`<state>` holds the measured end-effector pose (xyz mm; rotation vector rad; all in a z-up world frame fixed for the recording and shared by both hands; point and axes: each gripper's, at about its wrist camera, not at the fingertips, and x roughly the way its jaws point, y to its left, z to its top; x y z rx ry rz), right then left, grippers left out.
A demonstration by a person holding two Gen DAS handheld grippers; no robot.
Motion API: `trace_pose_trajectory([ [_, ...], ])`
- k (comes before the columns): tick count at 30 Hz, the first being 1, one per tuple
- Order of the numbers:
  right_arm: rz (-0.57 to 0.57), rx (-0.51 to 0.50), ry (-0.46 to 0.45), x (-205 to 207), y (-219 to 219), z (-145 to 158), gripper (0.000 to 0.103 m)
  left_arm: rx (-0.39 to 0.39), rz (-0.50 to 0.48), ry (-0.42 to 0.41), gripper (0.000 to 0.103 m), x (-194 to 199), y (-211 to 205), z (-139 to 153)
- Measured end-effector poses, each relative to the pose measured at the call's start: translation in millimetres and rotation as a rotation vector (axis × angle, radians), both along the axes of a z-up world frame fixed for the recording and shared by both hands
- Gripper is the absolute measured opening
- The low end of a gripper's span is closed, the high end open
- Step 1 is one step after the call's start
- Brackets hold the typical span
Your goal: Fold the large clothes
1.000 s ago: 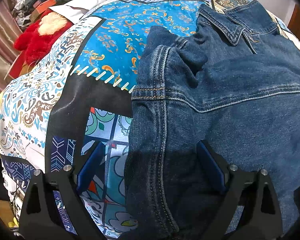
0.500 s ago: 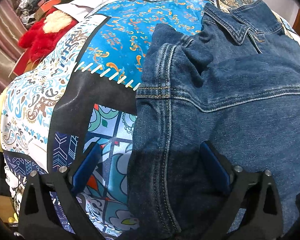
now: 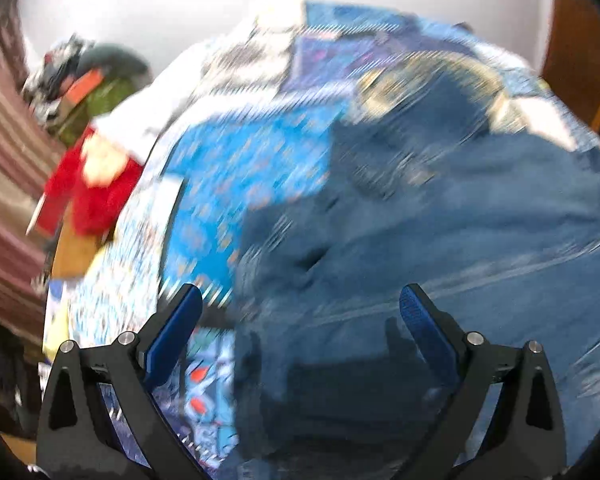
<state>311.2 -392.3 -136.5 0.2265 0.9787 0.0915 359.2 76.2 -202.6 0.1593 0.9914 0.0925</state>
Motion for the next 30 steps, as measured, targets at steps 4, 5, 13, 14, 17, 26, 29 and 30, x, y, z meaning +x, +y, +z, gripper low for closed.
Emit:
trace_pose_trajectory([
  [4,-0.152,0.056,0.057,-12.8,-57.9,-21.5,0.103,-0.032,-0.089,-0.026,0.1,9.8,-48.6,19.5],
  [5,-0.195,0.09,0.084,-17.0,-73.8,-32.0,0.103,-0.052,-0.117,-0.025,0.1,13.1,-63.6,22.2],
  [13,-0.37,0.258,0.229,-30.1,-139.8,-108.5,0.103,-0.151,-0.241,0.088,0.1,38.3,-159.8,-2.8],
  [14,-0.379,0.28,0.23,-28.1,-143.1,-114.3,0.103,-0.154,-0.252,0.104,0.1,39.8,-168.0,-7.3],
  [17,-0.415,0.35,0.226,-20.4,-157.2,-128.8,0.102,-0.147,-0.285,0.145,0.1,44.2,-192.7,-23.1],
  [26,-0.514,0.427,0.238,29.9,-172.5,-164.4,0.059,-0.122,-0.321,0.177,0.1,50.6,-224.8,-35.0],
  [29,-0.513,0.405,0.203,40.4,-172.7,-157.9,0.029,-0.126,-0.314,0.172,0.1,49.9,-221.6,-32.3],
  [30,-0.516,0.388,0.189,42.7,-171.3,-152.5,0.024,-0.126,-0.313,0.166,0.1,49.2,-219.7,-30.6],
])
